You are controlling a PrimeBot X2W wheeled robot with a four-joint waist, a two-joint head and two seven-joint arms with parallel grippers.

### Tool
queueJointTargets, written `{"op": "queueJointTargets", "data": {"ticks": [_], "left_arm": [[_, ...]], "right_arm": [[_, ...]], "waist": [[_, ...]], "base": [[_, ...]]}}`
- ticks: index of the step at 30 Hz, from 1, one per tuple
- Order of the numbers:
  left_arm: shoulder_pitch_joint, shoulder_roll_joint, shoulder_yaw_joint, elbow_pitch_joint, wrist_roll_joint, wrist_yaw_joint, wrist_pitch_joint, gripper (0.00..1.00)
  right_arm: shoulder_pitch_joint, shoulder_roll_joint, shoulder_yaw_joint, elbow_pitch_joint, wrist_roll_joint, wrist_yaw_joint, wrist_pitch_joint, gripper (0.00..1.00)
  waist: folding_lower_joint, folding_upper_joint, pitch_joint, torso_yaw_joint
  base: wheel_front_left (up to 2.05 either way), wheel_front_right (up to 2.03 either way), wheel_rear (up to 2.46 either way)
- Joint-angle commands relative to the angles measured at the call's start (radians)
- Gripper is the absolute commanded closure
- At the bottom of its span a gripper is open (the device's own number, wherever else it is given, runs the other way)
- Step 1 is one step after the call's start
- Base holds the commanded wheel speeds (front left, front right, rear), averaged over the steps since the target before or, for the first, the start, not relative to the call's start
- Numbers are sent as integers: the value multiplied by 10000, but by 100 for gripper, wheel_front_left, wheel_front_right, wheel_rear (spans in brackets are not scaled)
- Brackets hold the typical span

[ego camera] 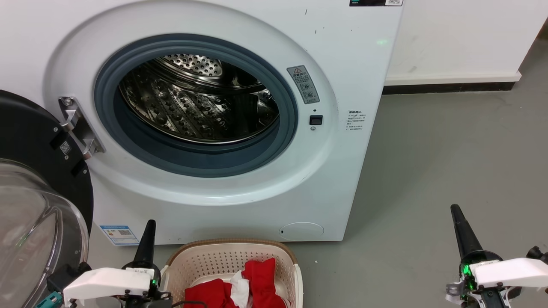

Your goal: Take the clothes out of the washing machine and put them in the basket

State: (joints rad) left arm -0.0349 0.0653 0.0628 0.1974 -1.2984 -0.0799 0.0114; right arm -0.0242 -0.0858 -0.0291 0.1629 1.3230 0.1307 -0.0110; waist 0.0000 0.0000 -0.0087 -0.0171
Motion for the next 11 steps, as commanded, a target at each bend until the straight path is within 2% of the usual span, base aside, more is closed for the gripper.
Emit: {"op": "queueJointTargets", "data": {"ticks": [1,11], "left_arm": [[-232,63,27,-16,-221,-116,57,100],[-401,52,113,125,-1089,-220,291,100]], "right_arm": [[-271,-38,-41,9,222,1,59,100],[-448,-18,-142,232,1092,1,317,100]], "waist": [[0,0,3,5],[0,0,32,46]], "base": [[0,0,0],[0,0,0]]}}
